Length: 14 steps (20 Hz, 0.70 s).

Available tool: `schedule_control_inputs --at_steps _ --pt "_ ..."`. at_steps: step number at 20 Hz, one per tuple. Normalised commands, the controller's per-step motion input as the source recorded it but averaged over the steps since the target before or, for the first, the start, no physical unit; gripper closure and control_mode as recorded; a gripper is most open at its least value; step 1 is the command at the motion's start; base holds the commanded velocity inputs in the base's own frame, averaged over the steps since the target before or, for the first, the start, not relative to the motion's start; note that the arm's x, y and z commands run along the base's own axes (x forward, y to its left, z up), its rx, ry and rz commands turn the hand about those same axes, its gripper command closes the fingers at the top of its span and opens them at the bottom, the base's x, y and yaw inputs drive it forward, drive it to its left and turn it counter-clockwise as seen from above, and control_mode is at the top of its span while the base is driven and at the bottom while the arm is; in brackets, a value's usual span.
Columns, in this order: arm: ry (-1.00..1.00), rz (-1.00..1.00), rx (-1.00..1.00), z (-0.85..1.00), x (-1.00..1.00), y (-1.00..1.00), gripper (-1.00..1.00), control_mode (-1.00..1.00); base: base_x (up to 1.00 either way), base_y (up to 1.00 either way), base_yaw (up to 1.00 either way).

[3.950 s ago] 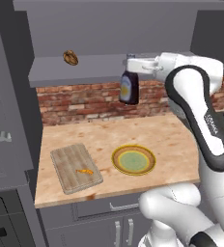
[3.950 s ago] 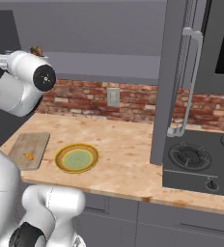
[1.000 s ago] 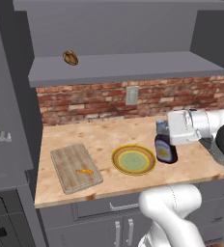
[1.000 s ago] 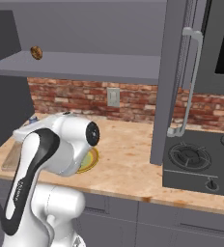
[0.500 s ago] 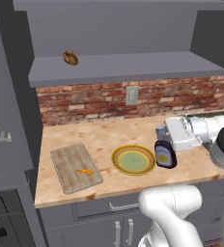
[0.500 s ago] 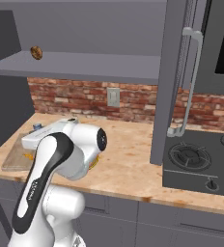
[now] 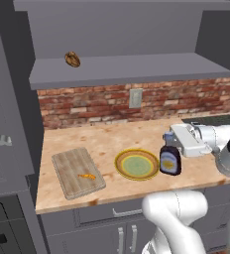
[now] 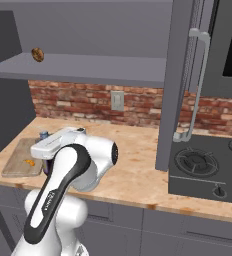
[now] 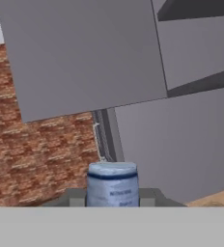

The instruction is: Pick the shrimp from the plate and place it on the cutting board. Then pick the condiment bottle from the cabinet and place it next to the cutting board.

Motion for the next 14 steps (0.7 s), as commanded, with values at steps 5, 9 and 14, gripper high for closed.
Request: schedule_control_inputs --at_steps 5,9,14 --pt "0.00 0.04 0.02 0.00 0.00 -0.26 1.00 -1.00 0.00 0.00 0.00" --pt "0.00 0.02 0.00 0.00 0.00 -0.27 1.00 -1.00 0.00 0.00 0.00" --pt "0.00 0.03 0.00 -0.02 0.00 -0.21 1.00 -1.00 0.00 0.00 0.00"
